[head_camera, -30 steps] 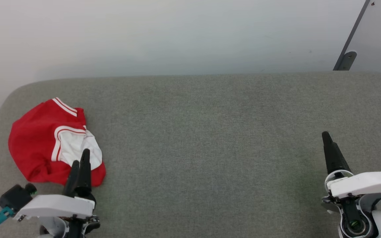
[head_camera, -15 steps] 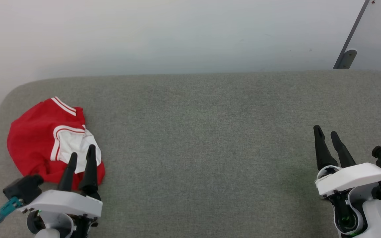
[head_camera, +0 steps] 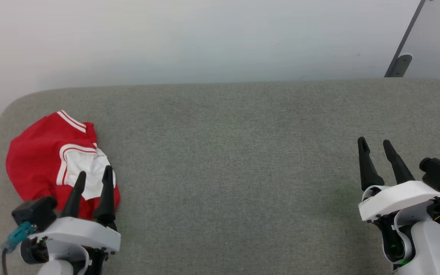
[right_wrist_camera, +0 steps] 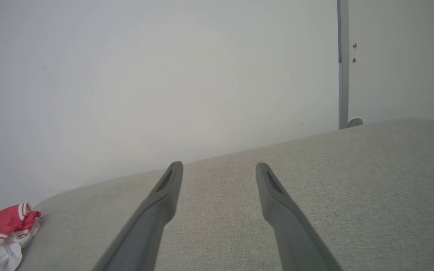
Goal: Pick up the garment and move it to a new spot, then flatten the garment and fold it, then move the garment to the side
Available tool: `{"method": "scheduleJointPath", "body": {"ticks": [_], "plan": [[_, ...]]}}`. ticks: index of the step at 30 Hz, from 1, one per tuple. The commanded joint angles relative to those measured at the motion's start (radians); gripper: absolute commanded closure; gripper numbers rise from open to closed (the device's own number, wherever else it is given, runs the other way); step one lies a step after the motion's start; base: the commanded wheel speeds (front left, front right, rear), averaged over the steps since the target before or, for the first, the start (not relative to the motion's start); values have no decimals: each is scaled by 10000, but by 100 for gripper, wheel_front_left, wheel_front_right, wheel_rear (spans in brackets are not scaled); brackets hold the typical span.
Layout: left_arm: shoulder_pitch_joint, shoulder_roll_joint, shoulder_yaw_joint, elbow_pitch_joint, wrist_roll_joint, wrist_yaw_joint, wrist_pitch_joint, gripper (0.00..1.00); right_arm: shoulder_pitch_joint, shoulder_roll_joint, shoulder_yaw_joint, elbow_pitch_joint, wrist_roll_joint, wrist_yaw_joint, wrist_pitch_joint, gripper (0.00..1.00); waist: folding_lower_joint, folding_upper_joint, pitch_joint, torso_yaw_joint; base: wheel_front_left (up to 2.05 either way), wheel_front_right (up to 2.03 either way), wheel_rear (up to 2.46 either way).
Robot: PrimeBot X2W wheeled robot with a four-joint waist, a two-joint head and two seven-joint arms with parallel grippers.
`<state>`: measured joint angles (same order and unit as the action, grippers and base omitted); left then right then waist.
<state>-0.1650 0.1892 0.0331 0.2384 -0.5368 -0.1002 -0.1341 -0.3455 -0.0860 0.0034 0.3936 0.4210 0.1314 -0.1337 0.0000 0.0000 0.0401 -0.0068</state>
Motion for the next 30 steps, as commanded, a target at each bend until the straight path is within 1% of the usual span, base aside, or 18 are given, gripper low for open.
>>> {"method": "scheduleJointPath", "body": {"ticks": [1, 7, 16, 30], "plan": [[-228, 81, -16, -76, 198, 27, -84, 0, -269, -1, -30, -54, -191, -7, -86, 0, 0, 0, -2, -3, 0, 0, 0], [-289, 170, -35, -2, 726, 31, -236, 0, -350, 83, -171, -67, -751, -8, -241, 0, 0, 0, 11, -52, 0, 0, 0], [-311, 247, 32, 182, 1353, -101, -463, 0, -353, 90, -209, -52, -1693, -9, -462, 0, 0, 0, 4, -94, 0, 0, 0], [-277, 201, 150, 382, 2401, -216, -776, 0, -117, 133, -513, -63, -2825, -10, -780, 0, 0, 0, -99, -14, 0, 0, 0]]}}
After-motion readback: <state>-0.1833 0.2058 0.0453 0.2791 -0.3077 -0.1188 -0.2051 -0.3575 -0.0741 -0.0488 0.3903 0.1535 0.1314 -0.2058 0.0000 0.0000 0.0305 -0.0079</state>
